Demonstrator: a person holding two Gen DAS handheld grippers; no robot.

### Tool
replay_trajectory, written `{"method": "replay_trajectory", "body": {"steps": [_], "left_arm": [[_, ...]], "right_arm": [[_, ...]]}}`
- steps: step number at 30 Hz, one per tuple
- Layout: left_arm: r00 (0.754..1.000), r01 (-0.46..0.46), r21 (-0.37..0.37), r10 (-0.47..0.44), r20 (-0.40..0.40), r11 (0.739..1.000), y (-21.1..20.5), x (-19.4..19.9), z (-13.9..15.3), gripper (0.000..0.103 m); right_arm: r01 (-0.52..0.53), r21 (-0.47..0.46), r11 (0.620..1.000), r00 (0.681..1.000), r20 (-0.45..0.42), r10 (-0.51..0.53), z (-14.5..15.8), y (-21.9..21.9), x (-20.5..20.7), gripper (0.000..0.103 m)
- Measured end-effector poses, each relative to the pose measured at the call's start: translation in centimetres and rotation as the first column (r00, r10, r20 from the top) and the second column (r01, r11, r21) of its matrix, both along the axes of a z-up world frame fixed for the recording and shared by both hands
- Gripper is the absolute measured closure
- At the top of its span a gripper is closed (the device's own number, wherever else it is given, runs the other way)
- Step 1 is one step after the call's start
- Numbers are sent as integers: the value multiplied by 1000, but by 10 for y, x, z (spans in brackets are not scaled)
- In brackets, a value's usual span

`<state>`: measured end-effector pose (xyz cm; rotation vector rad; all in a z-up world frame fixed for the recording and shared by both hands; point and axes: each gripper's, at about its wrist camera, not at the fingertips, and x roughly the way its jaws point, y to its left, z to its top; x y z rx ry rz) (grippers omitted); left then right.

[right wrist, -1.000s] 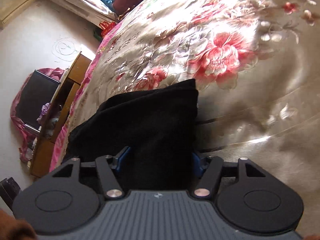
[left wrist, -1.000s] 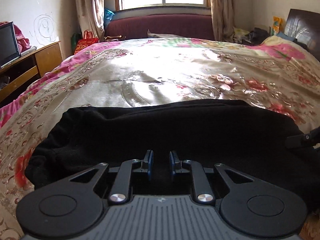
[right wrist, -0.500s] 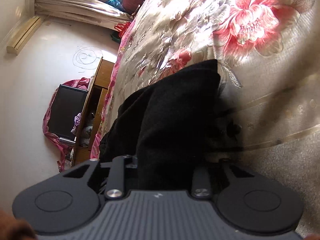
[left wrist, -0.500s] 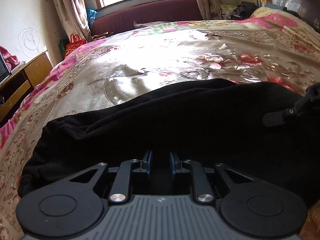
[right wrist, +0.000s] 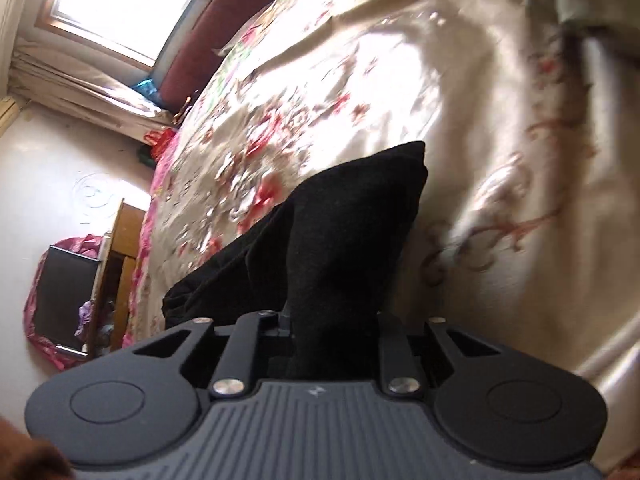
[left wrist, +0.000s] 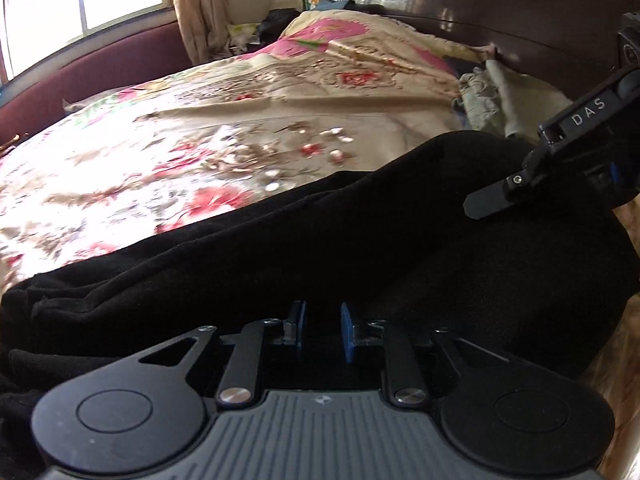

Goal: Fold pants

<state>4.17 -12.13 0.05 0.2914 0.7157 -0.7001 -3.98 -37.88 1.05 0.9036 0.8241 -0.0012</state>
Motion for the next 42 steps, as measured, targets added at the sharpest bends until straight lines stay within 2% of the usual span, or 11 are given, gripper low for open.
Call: {"method": "replay_trajectory", "body": {"steps": [8,13,18,21,23,27,30,32,33,37,42], "left_arm": [[987,-154,32,153,48,988,53,18,8,65],[966,-258,-55,259,9,965,105,20,0,64],[963,-267,-104,270,17,958,133,22,1,63],[953,-302,-162,298,-46,940,152,32,0,63],[950,-312,-171,303,-75,935,160,36,-2,64],[955,-294,-207,281,-91,933,167,35,-2,64],[959,-281,-236,261,-115,930,171,40,-2,63],[959,-278,-249,254,-125,928,174,40,-2,64],[959,-279,-250,255,-125,927,174,39,-2,64],[959,-283,-231,267,-98,931,173,28,5,64],[954,-298,-252,291,-66,921,183,-5,23,50]], "right_arm": [[-18,-176,984,998,-60,8,67,31,14,78],[-131,-269,954,988,-110,105,93,100,64,66],[-257,-362,896,961,-199,195,82,192,119,64],[-283,-411,867,956,-189,222,64,232,143,69],[-278,-399,874,958,-182,222,53,248,163,96],[-321,-367,873,944,-198,264,51,270,184,97],[-323,-456,829,946,-178,271,71,269,170,88],[-333,-494,803,942,-213,260,78,261,163,55],[-349,-493,797,935,-244,259,77,258,164,48],[-441,-564,698,896,-319,309,68,271,181,47],[-613,-566,550,789,-473,393,36,294,212,45]]}}
